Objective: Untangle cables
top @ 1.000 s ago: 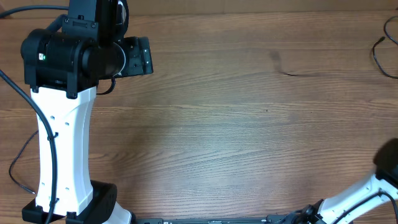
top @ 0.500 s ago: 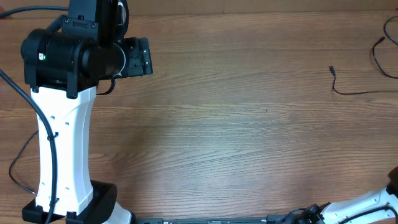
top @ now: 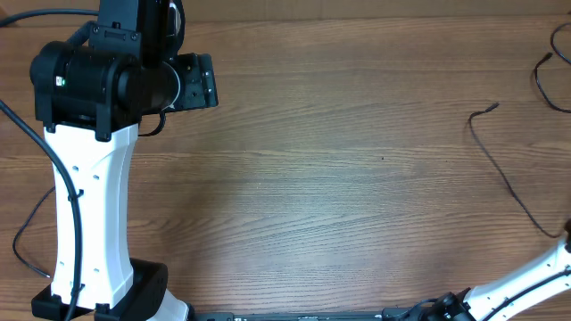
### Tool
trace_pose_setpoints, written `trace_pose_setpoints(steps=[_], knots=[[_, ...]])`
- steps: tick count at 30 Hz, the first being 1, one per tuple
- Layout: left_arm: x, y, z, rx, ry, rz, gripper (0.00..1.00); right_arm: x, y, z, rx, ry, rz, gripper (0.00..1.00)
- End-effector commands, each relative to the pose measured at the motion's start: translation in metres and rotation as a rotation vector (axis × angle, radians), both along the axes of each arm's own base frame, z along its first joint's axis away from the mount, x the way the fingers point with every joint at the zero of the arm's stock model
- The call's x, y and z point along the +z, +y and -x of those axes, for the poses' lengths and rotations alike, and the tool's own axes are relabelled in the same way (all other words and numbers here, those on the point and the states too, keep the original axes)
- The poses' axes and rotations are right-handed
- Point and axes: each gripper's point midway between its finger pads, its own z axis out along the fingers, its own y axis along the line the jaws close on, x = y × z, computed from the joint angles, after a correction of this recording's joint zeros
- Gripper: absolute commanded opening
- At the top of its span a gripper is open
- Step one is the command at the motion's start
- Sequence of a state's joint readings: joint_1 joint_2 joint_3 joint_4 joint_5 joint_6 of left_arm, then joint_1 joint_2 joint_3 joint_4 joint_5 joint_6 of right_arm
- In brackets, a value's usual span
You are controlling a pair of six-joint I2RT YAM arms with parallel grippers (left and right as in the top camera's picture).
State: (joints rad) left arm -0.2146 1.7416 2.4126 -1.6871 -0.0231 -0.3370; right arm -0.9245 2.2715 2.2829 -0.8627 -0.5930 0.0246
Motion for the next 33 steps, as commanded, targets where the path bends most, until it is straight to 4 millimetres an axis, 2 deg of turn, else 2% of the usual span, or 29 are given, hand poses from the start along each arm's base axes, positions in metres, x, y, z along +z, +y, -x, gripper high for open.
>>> trace_pose_setpoints(steps=[1, 4, 6, 7, 9, 10, 11, 13, 16, 20, 22, 24, 26, 29, 32, 33], knots=[[-0.002, -0.001, 0.000, 0.005, 0.009, 0.000, 0.73, -0.010, 0.035, -0.028, 0.053, 0.050, 0.065, 0.04], [-0.002, -0.001, 0.000, 0.005, 0.009, 0.000, 0.73, -0.057, 0.049, -0.037, 0.028, 0.167, 0.086, 0.04], [-0.002, -0.001, 0.000, 0.004, 0.009, -0.001, 0.73, -0.079, 0.058, -0.040, 0.020, 0.226, 0.098, 0.04], [-0.002, -0.001, 0.000, 0.004, 0.009, -0.001, 0.73, -0.098, 0.066, -0.041, 0.012, 0.280, 0.113, 0.04], [-0.002, -0.001, 0.000, 0.004, 0.009, -0.001, 0.73, -0.109, 0.069, -0.040, -0.001, 0.316, 0.135, 0.07], [-0.002, -0.001, 0.000, 0.004, 0.009, -0.001, 0.73, -0.111, 0.069, -0.040, -0.008, 0.327, 0.144, 0.18], [-0.002, -0.001, 0.000, 0.004, 0.009, -0.001, 0.73, -0.112, 0.069, -0.040, -0.015, 0.335, 0.152, 0.41], [-0.002, -0.001, 0.000, 0.004, 0.009, -0.001, 0.73, -0.109, 0.070, -0.041, -0.014, 0.328, 0.149, 0.98], [-0.003, -0.001, 0.000, 0.003, 0.010, -0.002, 0.73, -0.091, 0.087, -0.048, 0.054, 0.264, 0.101, 0.98], [-0.003, -0.001, 0.000, -0.002, 0.009, -0.005, 0.74, -0.043, 0.121, -0.061, 0.150, 0.109, -0.006, 0.84], [-0.003, -0.001, 0.000, -0.002, 0.009, -0.005, 0.74, -0.021, 0.138, -0.061, 0.148, 0.078, -0.056, 0.82], [-0.003, -0.001, 0.000, -0.002, 0.009, -0.005, 0.73, -0.010, 0.157, -0.055, 0.140, 0.100, -0.100, 0.82], [-0.003, -0.001, 0.000, -0.002, 0.009, -0.005, 0.74, -0.011, 0.180, -0.048, 0.120, 0.152, -0.182, 0.86], [-0.003, -0.001, 0.000, -0.002, 0.009, -0.005, 0.73, -0.026, 0.227, -0.036, 0.119, 0.284, -0.330, 0.90], [-0.003, -0.001, 0.000, -0.002, 0.009, -0.005, 0.74, -0.044, 0.276, -0.023, 0.233, 0.420, -0.328, 0.90], [-0.003, -0.001, 0.000, -0.002, 0.009, -0.006, 0.74, -0.049, 0.287, -0.019, 0.267, 0.459, -0.297, 0.90]])
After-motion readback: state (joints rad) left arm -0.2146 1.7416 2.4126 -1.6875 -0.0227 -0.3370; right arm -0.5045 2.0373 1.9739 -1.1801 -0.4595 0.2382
